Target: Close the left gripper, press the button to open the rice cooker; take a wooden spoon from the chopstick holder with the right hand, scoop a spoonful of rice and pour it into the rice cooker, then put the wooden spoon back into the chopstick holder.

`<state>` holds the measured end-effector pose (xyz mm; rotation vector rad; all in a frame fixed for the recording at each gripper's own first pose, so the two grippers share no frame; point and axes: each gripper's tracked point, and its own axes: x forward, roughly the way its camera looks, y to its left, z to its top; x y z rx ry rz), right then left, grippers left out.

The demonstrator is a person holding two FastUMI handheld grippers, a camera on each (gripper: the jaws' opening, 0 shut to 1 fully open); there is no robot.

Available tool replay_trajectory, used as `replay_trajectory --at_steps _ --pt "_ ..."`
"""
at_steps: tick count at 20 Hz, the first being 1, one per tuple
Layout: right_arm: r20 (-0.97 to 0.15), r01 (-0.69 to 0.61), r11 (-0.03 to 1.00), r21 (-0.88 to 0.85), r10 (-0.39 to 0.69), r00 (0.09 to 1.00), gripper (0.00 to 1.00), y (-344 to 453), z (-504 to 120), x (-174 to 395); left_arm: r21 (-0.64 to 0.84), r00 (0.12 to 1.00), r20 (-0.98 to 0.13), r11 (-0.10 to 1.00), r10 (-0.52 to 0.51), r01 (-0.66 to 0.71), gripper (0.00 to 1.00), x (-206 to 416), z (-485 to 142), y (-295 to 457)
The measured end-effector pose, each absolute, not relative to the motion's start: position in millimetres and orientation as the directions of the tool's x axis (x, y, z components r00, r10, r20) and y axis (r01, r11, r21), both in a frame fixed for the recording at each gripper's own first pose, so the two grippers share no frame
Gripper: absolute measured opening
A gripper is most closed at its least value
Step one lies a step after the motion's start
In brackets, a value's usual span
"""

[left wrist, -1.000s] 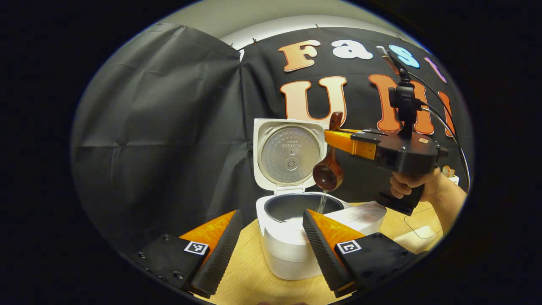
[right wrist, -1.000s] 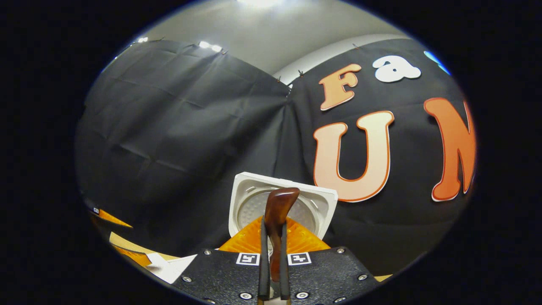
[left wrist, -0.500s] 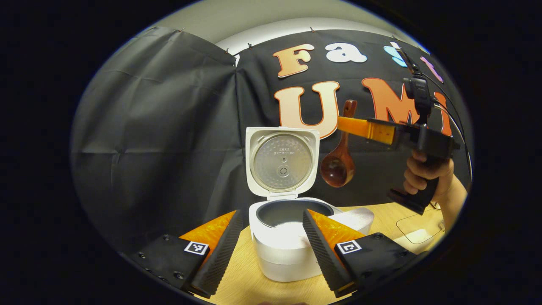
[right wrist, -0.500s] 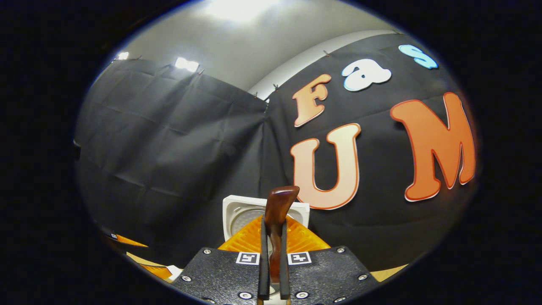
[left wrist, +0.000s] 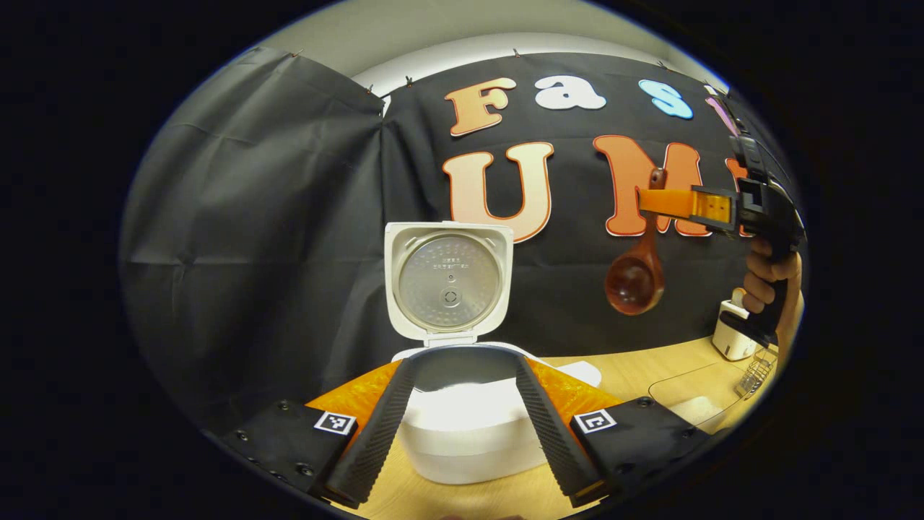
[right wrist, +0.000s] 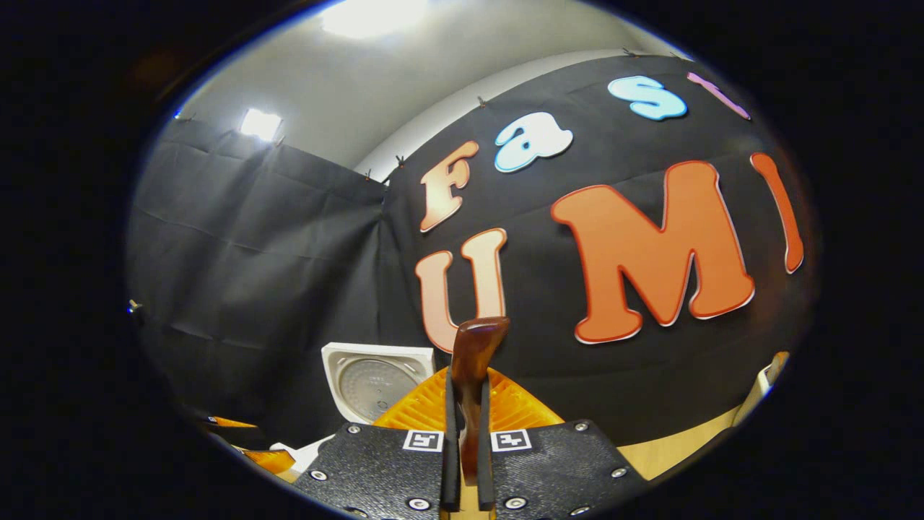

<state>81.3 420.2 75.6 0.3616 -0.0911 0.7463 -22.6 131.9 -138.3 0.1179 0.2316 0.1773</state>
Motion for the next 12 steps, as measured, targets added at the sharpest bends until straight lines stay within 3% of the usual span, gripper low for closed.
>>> replay_trajectory --at_steps 1,2,6,12 --pt "0.194 -0.653 0.696 0.299 0.626 0.755 0.14 402 72 84 0.132 0.958 -0.222 0.979 0.18 -0.153 0.94 -22 -140 128" --pt "0.185 -0.621 0.718 0.315 0.595 0.782 0.1 383 69 87 0.125 0.96 -0.224 0.982 0.17 -0.145 0.94 -19 -140 121" --pt "0.156 -0.458 0.823 0.335 0.431 0.889 0.1 295 63 104 0.087 0.962 -0.233 0.988 0.143 -0.125 0.94 -8 -142 98" --pt "0.038 -0.223 0.9 0.374 0.225 0.974 0.1 158 27 103 0.094 0.969 -0.219 0.991 0.113 -0.095 0.94 1 -135 63"
